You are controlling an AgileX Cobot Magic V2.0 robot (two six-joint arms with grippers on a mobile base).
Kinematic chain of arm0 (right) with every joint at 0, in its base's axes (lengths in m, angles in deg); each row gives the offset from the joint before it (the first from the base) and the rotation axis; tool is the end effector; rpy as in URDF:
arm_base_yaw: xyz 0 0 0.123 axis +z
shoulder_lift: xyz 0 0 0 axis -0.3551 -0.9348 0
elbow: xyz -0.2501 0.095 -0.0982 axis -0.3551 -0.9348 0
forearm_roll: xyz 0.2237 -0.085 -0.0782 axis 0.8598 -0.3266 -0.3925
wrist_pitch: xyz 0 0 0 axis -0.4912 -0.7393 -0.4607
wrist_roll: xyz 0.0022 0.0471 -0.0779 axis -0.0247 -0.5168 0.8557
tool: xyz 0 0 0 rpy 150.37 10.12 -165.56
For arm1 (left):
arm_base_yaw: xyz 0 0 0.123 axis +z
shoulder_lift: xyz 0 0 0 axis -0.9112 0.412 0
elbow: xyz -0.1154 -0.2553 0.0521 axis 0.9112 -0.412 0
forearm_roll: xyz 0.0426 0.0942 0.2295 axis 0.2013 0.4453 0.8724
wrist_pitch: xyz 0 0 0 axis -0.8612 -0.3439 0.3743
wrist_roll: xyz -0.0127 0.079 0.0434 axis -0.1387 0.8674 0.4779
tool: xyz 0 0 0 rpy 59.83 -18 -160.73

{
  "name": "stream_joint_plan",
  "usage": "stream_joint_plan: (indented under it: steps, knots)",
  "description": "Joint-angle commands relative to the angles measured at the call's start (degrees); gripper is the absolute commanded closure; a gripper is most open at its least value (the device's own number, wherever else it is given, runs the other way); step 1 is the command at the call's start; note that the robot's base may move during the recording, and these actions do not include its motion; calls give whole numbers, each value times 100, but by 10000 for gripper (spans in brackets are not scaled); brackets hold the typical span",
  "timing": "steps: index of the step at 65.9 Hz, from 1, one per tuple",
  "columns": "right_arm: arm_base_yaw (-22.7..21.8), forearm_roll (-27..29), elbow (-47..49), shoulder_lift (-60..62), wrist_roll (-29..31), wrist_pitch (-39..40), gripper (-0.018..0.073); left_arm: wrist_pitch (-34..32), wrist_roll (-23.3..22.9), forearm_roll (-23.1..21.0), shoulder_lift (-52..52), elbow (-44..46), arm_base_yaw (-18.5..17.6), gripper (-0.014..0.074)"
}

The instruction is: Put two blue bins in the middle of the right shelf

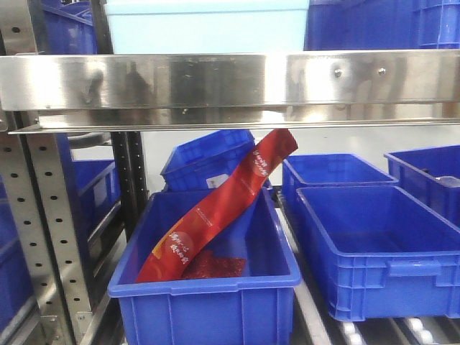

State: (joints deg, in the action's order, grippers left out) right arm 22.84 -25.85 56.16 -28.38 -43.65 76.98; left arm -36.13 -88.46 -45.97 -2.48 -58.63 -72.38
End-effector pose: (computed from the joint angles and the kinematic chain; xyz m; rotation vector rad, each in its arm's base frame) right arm 0.0570 0.0023 0.2100 -0.0172 1.5271 0.0432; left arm 0.0567 -0.0063 0.2073 0.0998 1.5408 -0.0771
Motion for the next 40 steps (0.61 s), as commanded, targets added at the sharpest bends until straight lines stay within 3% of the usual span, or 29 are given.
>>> stream_joint_plan:
  steps: [1,40]
  knots:
    - [-25,-46,-11,44,35,61,721,-139,9,-32,-26,14,24,707]
    - [-25,-46,-11,44,35,61,721,-139,9,-32,-26,14,24,707]
